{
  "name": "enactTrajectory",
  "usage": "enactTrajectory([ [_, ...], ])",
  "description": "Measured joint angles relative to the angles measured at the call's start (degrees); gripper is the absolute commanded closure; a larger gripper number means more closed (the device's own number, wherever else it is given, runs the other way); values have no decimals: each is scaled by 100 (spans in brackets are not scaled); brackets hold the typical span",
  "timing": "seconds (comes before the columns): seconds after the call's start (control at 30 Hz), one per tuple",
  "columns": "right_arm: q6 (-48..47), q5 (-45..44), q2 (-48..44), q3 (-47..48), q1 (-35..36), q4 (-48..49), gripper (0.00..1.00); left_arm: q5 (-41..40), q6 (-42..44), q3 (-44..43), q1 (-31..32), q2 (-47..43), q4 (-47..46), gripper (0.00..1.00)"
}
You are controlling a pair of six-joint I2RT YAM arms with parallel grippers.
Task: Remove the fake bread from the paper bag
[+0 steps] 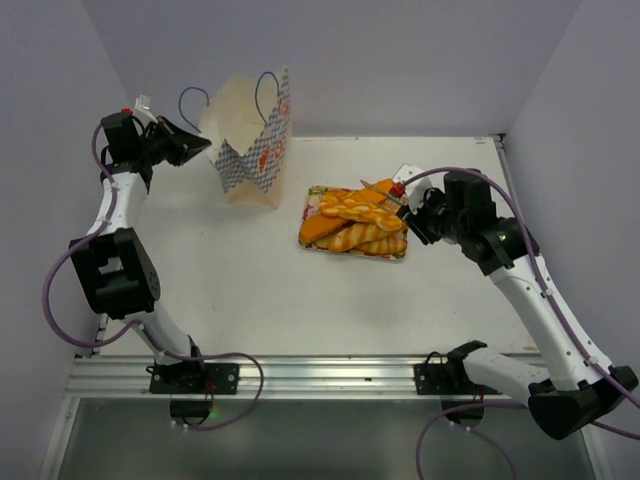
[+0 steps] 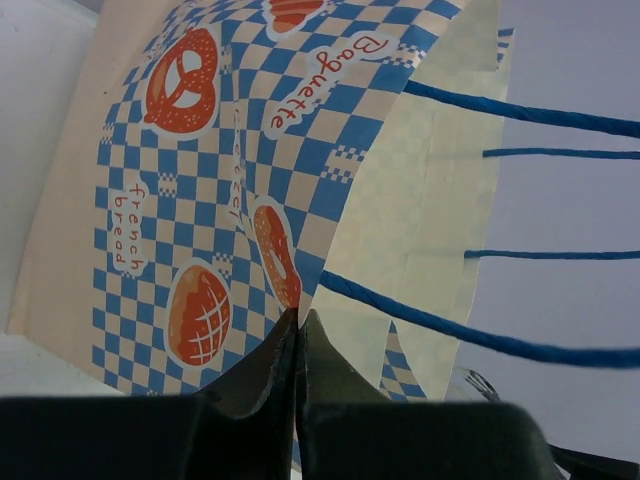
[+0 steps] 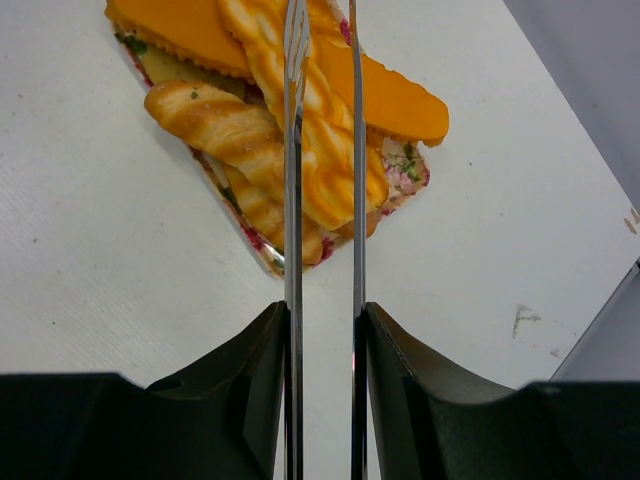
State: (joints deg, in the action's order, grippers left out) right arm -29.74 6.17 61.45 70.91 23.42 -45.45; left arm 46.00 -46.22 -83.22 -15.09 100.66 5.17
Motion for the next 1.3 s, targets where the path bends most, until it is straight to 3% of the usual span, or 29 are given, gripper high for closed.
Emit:
enactTrajectory([
  [0.13,42,48,7,2,-79,2,61,-15,-79,-109,-96,72,-9,77],
  [0.23,70,92,26,17,-153,7,61,-35,-111,-205,-125,92,0,57],
  [0.27,85,92,42,24,-186,7,61,-44,-116,-236,-129,92,0,46],
  [0.4,166,118,131,50,-407,7,61,-122,-76,-411,-129,92,20,31],
  [0.67,433,442,385,111,-1198,24,62,-439,361,-723,-136,-243,361,24],
  [0.8,673,704,542,111,-1716,162,62,-728,796,-776,-136,-741,699,22],
  [0.9,892,885,682,96,-2197,358,62,-1027,1200,-664,-138,-1394,905,14],
  [1.0,1121,1038,866,9,-2691,667,62,-1272,1530,157,-142,-2570,817,0],
  [1.17,1460,1115,1386,-262,-3106,1189,61,-1384,1646,2201,-149,-4756,459,0],
  [1.3,1613,1003,2046,-448,-3220,1556,60,-1482,1694,3344,-140,-5600,382,0],
])
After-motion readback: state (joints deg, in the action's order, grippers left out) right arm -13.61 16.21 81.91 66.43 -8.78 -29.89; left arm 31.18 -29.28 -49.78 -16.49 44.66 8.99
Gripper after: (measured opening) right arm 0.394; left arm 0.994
